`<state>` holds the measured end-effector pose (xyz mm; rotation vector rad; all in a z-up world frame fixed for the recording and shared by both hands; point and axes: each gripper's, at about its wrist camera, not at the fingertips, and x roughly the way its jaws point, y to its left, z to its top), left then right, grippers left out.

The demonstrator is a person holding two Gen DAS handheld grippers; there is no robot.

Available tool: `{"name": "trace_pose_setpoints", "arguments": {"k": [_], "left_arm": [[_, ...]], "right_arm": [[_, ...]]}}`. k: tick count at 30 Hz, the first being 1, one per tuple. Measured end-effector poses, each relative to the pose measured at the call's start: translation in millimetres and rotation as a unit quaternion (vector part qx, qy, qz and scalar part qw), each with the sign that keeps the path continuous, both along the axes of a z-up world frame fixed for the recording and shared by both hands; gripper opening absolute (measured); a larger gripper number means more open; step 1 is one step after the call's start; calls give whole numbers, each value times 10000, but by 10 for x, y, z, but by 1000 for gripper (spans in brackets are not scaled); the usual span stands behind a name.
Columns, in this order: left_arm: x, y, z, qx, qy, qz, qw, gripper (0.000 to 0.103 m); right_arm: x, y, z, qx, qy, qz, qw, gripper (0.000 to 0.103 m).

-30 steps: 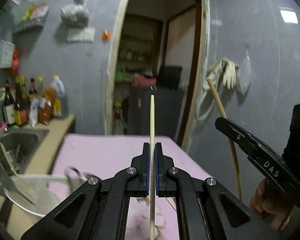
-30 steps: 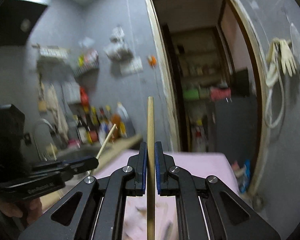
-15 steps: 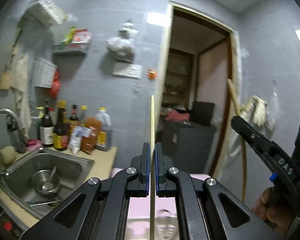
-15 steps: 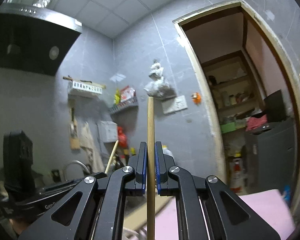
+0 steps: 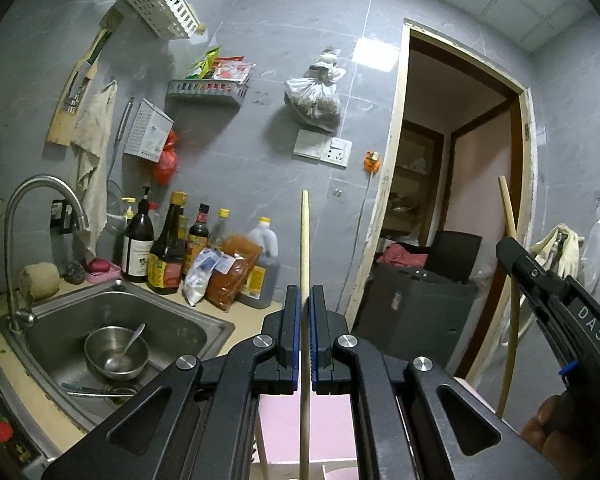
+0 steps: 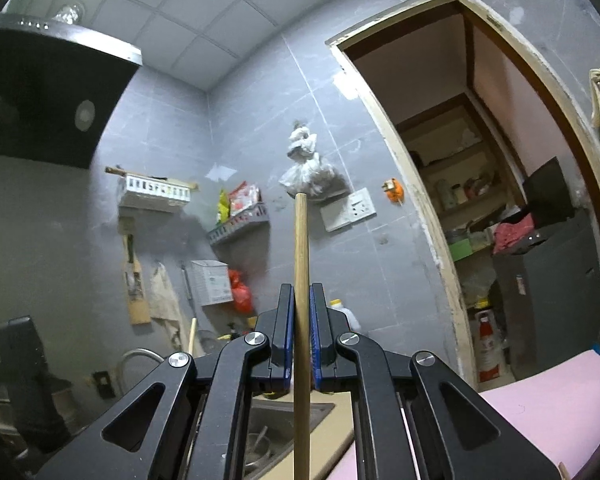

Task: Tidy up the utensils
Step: 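Lift the chopstick with the left tool while the right tool carries its chopstick to the holder, then drop the chopstick into the white holder with the left tool while the right tool releases its chopstick there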

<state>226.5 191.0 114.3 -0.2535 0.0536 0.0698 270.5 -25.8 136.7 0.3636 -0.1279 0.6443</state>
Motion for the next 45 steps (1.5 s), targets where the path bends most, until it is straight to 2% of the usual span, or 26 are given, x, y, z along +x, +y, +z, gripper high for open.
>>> {"name": "trace_pose_setpoints", "arguments": {"k": [10,17,27,33,35,36,37,39,42,44,45], "left_arm": [[47,-85,-217,87,45,110,9999,2],[84,-146,-335,163,157,73,9997,2],[-1,-261,-389,393,219,29,9990,2],[-60,-231,-392,287,358,-191,9988,3],[-94,-204,-404,219,387,-279,9986,5],[-111,-184,-406,147,409,-343,9985,11],[-131,-165,-406,65,409,-388,9984,18],[-193,-140,-393,-90,352,-442,9984,25],[-282,-167,-309,-70,309,-461,9984,26],[-320,-205,-242,-41,281,-490,9984,33],[-347,-233,-198,-40,254,-516,9983,40]], "right_arm": [[61,43,-173,-107,179,-112,9997,5],[33,46,-229,-128,108,-312,9994,5],[26,74,-370,-600,297,-281,9974,6],[-15,49,-412,-992,472,-99,9939,6],[-33,34,-412,-1109,502,-32,9926,13],[-43,22,-411,-1155,514,6,9920,17],[-55,9,-406,-1197,525,50,9914,26],[-88,-33,-394,-1244,499,80,9909,27],[-130,-132,-370,-1218,454,56,9915,27],[-172,-225,-331,-1186,420,-2,9921,33],[-186,-267,-314,-1171,403,-27,9923,35]]}}
